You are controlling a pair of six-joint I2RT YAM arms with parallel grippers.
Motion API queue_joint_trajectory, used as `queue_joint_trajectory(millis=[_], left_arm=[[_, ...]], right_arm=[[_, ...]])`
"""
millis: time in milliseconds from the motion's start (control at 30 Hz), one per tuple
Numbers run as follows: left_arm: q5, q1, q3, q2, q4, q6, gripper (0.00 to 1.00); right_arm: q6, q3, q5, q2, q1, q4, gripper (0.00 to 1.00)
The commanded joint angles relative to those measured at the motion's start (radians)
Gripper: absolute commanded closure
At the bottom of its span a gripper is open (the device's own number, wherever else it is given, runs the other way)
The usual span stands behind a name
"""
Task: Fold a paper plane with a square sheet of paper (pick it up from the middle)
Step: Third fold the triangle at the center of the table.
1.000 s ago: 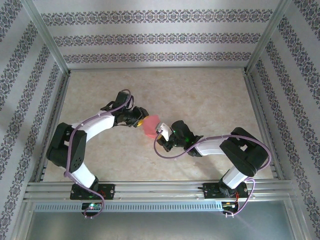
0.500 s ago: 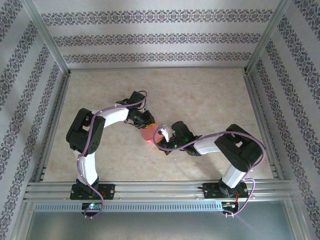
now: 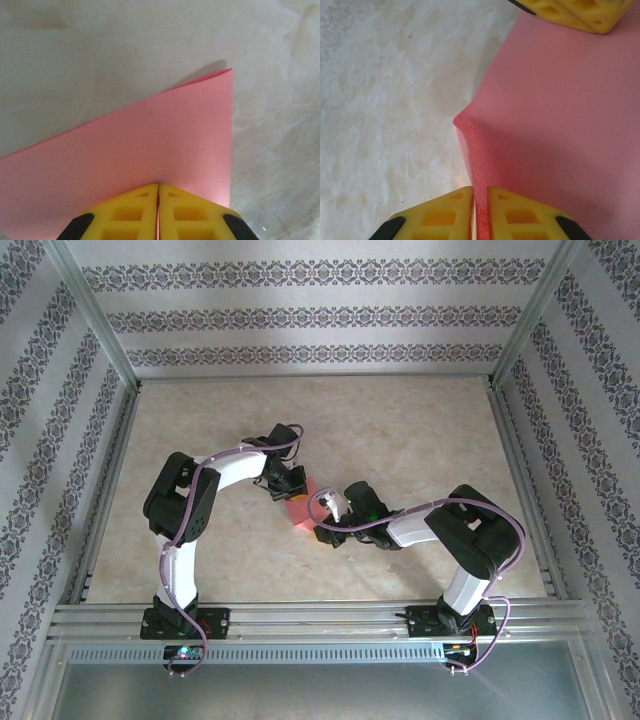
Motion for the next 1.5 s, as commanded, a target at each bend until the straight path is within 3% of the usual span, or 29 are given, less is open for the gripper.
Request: queue_joint_trajectory(millis=[0,433,667,967,1467], left_arm=[[-0.063,-0.016,0.024,0.051,-0.112,0.051,0.93],[-0.094,-0.025,0.062,0.080,-0.154,0.098,0.94],[-0.086,-0.028,0.079,0.093,-0.156,0.147,0.96],[-0.034,-0.027,0.091,0.112,-0.122,0.217,0.97],[-0.015,-0.027,0.097,0.129,-0.116,0.237,0.98]], right_arm=[[0.008,0.022,-0.015,-0.019,-0.012,0.011,0.83],[-0.003,0.043,-0.013,-0.049,-0.022,-0.019,0.76],[-0.026,0.053,0.029,-0.048,-0.030,-0.058,0.84],[-0.047,0.078,0.102,-0.028,-0.030,-0.109,0.86],[-0.083,0.132,0.076,0.023,-0.036,-0.151,0.86]])
